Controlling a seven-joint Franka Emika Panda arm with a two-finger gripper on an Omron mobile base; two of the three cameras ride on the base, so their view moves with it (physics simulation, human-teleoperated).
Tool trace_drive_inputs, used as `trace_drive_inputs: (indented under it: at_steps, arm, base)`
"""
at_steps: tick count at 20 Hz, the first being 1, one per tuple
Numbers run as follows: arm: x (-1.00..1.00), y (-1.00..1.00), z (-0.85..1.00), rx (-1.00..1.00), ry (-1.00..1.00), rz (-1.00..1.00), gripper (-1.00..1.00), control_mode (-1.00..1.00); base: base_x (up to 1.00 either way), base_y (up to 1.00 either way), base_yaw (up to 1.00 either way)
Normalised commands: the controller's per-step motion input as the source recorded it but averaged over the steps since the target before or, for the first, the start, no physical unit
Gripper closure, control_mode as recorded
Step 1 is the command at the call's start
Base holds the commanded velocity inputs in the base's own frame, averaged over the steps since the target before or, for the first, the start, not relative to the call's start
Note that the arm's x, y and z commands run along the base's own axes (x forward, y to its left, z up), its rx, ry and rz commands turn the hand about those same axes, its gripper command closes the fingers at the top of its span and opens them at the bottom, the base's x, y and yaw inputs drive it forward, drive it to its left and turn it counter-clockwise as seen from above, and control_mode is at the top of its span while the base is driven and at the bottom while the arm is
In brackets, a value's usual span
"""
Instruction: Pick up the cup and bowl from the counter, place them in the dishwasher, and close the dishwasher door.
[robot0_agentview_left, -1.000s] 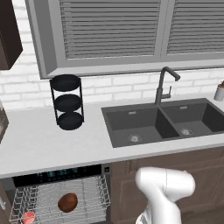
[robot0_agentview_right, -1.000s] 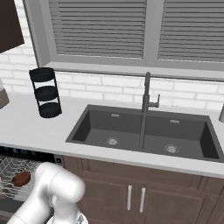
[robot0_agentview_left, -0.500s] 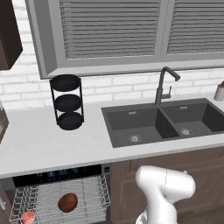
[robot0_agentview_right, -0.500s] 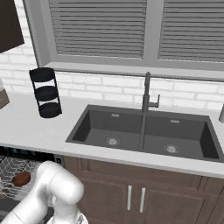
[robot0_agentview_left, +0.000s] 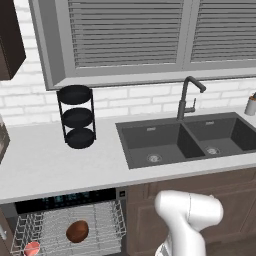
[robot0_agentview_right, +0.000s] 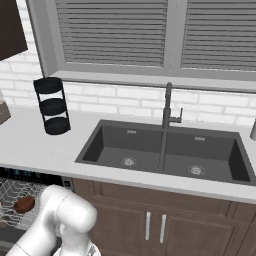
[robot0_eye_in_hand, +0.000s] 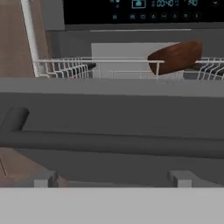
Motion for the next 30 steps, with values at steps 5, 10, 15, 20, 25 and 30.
trace_drive_inputs:
  at_steps: [5,10,15,20,25,30]
  arm:
    - [-0.06,-0.01,-0.91,-0.16,0.09,-0.05,-1.0,-1.0]
    - [0.52,-0.18,-1.0,-0.07,0.0,-0.21,-1.0,-1.0]
    - [0.98,-0.33,-1.0,0.16,-0.2,-0.24,-1.0,-1.0]
    - [0.88,-0.39,-0.96,0.24,-0.38,-0.17,-1.0,-1.0]
    - [1.0,-0.61,-0.57,0.28,-0.51,-0.2,-1.0,-1.0]
    - [1.0,-0.53,-0.39,0.28,-0.57,-0.14,-1.0,-1.0]
  base:
    - [0.0,0.0,0.0]
    - [0.0,0.0,0.0]
    - [0.0,0.0,0.0]
    - [0.0,0.0,0.0]
    - [0.0,0.0,0.0]
    - [0.0,0.0,0.0]
